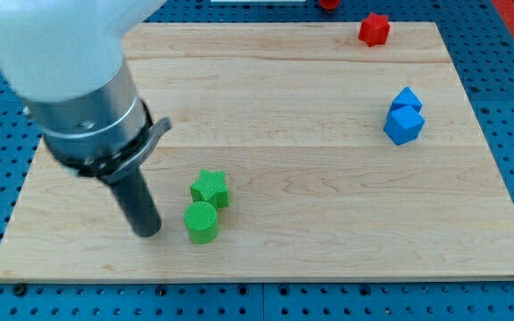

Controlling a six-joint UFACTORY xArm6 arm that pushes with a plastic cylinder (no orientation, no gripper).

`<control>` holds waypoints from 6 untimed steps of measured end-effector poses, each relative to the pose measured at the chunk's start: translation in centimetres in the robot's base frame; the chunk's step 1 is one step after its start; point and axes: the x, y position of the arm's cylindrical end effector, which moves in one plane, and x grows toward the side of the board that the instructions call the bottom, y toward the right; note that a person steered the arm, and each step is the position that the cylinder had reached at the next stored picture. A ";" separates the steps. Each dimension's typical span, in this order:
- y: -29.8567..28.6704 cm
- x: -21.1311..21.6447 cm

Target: Move the green circle towards the bottom right side of the board

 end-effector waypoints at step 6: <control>19.7 3.6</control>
